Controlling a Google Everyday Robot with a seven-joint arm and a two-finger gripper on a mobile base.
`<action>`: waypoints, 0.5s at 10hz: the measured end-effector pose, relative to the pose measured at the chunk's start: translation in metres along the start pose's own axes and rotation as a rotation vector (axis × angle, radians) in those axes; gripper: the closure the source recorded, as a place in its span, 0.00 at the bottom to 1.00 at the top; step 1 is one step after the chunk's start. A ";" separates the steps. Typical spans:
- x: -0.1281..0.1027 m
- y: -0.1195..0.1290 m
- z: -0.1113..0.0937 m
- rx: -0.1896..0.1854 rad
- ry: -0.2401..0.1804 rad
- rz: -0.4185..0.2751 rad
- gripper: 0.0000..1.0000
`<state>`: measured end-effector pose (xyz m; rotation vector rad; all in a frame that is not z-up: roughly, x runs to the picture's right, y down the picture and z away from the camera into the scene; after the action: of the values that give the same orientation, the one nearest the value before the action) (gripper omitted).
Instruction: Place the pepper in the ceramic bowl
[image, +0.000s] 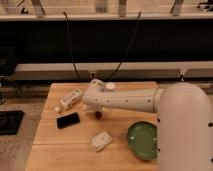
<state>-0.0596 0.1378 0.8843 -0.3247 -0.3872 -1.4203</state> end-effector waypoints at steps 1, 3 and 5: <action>0.000 0.000 0.002 -0.002 -0.002 -0.007 0.20; -0.001 0.000 0.003 -0.003 -0.004 -0.012 0.20; -0.001 0.002 0.004 -0.006 -0.003 -0.016 0.20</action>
<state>-0.0583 0.1404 0.8880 -0.3295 -0.3885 -1.4366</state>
